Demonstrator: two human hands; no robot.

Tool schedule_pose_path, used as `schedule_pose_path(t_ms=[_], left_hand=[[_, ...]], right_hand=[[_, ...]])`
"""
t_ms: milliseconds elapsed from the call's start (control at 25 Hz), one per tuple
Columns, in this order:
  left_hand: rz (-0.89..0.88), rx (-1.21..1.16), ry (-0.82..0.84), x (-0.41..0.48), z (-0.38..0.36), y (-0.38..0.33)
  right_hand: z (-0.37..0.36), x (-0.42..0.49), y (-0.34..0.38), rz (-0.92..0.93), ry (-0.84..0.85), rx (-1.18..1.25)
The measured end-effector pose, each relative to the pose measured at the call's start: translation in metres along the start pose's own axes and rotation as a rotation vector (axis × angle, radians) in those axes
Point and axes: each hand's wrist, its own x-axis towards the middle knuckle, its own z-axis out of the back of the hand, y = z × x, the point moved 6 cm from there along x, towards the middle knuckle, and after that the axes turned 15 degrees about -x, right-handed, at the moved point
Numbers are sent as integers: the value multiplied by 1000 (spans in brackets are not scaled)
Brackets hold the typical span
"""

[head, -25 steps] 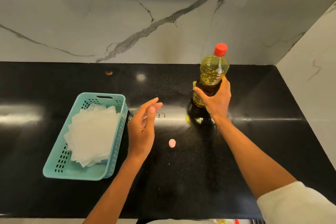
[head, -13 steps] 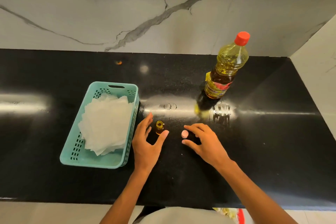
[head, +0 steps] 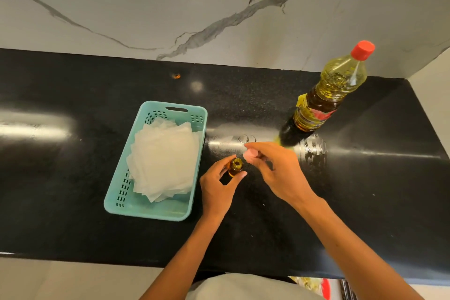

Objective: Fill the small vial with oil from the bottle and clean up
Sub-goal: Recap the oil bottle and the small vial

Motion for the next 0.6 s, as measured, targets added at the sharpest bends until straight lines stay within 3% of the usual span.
schedule_pose_path(t_ms=[120,320,520,600], left_hand=[[-33,-23,24,1,0,0],[-90,-25,45,1,-1,-7],[-138,-7,62,4,-1,-5],[-153,11,52,5,0,-6]], right_hand=[[-9,8,20,111,161,-99],[-11,14,34,232,263,-239],[-12,29,28,83,275,-473],[-12,29,27,36,304,-372]])
